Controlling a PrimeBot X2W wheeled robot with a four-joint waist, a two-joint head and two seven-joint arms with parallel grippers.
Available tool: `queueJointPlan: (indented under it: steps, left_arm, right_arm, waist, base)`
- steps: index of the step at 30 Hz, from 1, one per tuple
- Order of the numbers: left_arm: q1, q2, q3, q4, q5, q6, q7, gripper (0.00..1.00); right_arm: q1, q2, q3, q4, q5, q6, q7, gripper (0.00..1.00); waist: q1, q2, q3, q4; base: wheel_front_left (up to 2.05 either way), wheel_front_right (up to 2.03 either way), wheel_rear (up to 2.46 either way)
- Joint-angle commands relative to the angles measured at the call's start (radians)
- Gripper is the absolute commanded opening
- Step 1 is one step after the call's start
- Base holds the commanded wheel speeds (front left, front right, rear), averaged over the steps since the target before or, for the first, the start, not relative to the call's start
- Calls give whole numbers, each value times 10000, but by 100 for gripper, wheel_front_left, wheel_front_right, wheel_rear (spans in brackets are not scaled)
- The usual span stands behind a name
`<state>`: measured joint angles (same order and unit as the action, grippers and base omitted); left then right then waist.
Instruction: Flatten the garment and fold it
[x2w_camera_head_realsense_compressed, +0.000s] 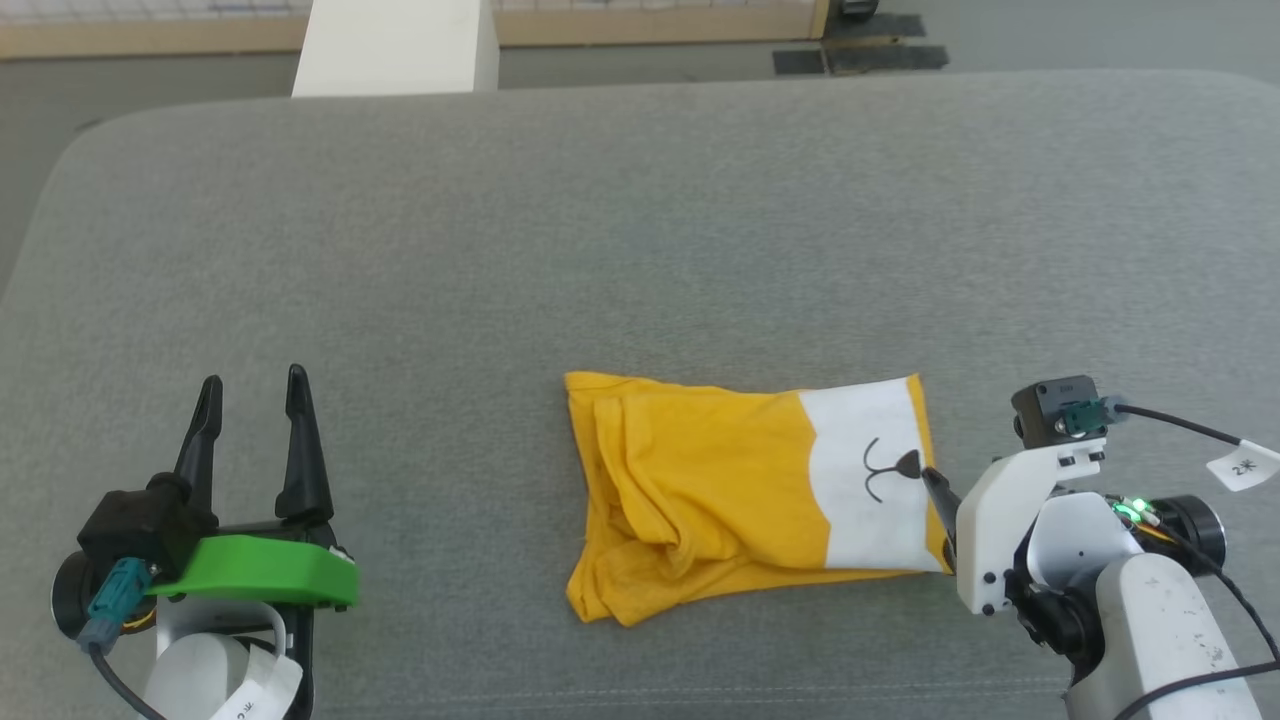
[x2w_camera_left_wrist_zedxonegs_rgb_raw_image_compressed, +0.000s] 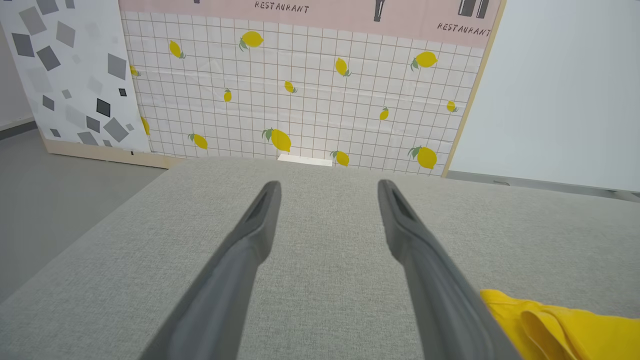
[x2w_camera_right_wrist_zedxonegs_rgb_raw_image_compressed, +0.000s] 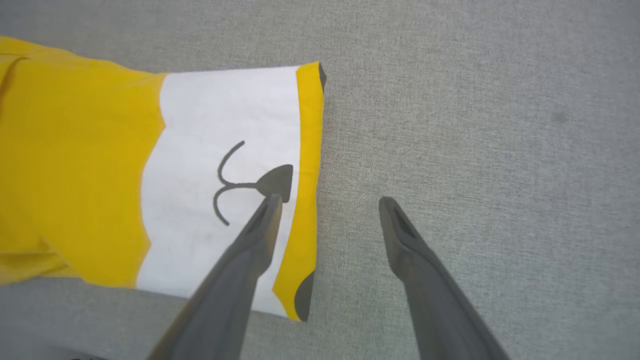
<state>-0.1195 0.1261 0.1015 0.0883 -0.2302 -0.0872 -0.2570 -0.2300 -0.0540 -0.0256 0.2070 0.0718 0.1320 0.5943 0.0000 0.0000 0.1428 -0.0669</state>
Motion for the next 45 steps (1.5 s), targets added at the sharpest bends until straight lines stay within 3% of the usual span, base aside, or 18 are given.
queueJointPlan:
  steps: [1,12,13,14,15,23,26,31,37,45]
  left_arm:
    - [-4,73,-21,-27,-45,-34,-47,100]
    - [-148,58,-105,128,-95,-77,-47,100]
    - [-145,54,-100,131,-92,-74,-47,100]
    - [-135,43,-89,134,-102,-71,-47,100]
    - [-124,32,-83,133,-128,-78,-47,100]
    - [73,-43,-12,25,-181,-65,-47,100]
    - [125,-60,31,-56,-207,-55,-47,100]
    - [249,-38,86,-247,-239,-38,-47,100]
    - [-13,149,-46,-502,-215,-65,80,100]
    - [-676,734,-77,-1357,-101,-98,586,100]
  right_arm:
    - [-189,30,-31,240,-91,-13,-8,100]
    - [-630,36,520,2419,284,-13,-63,100]
    - [-656,36,541,2526,328,-13,-10,51]
    - [-700,36,594,2603,360,-13,9,16]
    - [-742,36,615,2632,385,-13,1,0]
    - [-1292,-103,789,2252,347,-13,40,0]
    - [-1482,-567,1142,1930,335,-13,278,0]
    - [-1945,-1685,1660,1398,497,-13,889,0]
    - [-2512,-2656,1537,1010,671,-13,1446,0]
    - [-3108,-3520,378,794,457,-13,1652,0]
  waist:
    - [0,0,272,294]
    - [0,0,478,842]
    - [0,0,462,854]
    - [0,0,439,861]
    - [0,0,423,860]
    - [0,0,230,370]
    - [0,0,258,-109]
    - [0,0,581,-1486]
    - [0,0,1309,-2824]
    - [0,0,2746,-3156]
  base:
    - [0,0,0]
    - [0,0,0]
    - [0,0,0]
    - [0,0,0]
    - [0,0,0]
    - [0,0,0]
    - [0,0,0]
    - [0,0,0]
    - [0,0,0]
    - [0,0,0]
